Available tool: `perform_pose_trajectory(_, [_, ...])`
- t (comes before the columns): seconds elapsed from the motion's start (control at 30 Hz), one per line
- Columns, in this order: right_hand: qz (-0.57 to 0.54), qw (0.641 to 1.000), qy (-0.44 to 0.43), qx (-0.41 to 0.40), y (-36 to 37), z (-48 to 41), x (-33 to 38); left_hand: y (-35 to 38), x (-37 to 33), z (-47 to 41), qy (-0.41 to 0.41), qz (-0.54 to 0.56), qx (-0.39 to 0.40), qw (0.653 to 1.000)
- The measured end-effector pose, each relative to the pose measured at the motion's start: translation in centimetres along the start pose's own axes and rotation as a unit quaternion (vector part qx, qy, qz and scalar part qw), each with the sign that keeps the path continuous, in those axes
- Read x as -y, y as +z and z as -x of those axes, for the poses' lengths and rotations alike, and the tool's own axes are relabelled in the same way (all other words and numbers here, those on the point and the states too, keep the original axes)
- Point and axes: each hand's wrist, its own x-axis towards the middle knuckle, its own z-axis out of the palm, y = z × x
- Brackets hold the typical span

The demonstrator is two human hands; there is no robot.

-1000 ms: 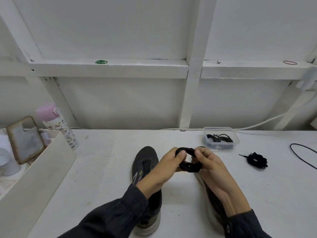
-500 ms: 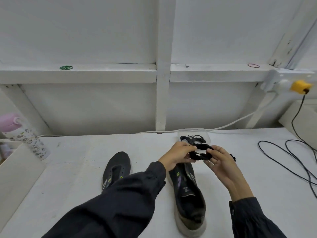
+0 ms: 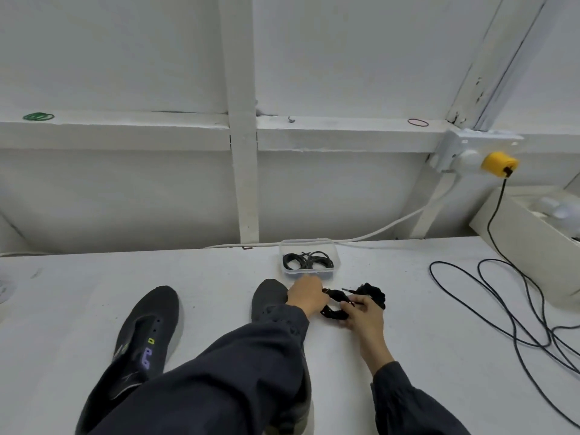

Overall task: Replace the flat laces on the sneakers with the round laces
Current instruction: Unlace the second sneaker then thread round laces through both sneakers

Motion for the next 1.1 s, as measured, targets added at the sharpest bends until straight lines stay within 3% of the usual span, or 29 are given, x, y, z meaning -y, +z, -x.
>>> perform_pose_trajectory(0.2, [0.048,0.995,-0.086,0.007,0.2,-0.3,-0.3,1.0,-0.1,-1.4,0.017,-0.116,-0.043,0.992])
perform_pose_trajectory(0.37, [0.148,0.977,-0.153,0.003,0.1,0.4,-0.3,-0.6,0.1,-0.4,0.027,-0.109,-0.029,0.993])
perform_pose_trajectory(0.47, [0.159,0.966,-0.202,-0.015,0.0,1.8,-0.2,-2.6,1.5,2.2,0.056,0.063,-0.062,0.994])
perform_pose_trajectory(0.53, [0.098,0.972,-0.214,0.000,0.2,3.4,-0.2,-3.2,3.2,5.0,0.063,0.246,-0.114,0.961])
perform_pose_trajectory(0.63, [0.037,0.982,-0.159,0.091,1.3,6.3,-0.9,-2.4,6.3,9.1,0.005,0.375,-0.168,0.911])
perform_pose_trajectory(0.77, [-0.037,0.980,-0.050,0.191,3.8,9.0,-2.5,0.4,7.8,13.4,-0.059,0.514,-0.109,0.849])
perform_pose_trajectory(0.9, [-0.130,0.963,-0.011,0.235,6.0,10.1,-3.5,2.3,8.0,14.7,-0.061,0.559,-0.113,0.819])
perform_pose_trajectory(1.1, [-0.160,0.957,0.030,0.242,6.4,11.4,-4.3,2.9,9.3,15.2,-0.056,0.582,-0.115,0.803])
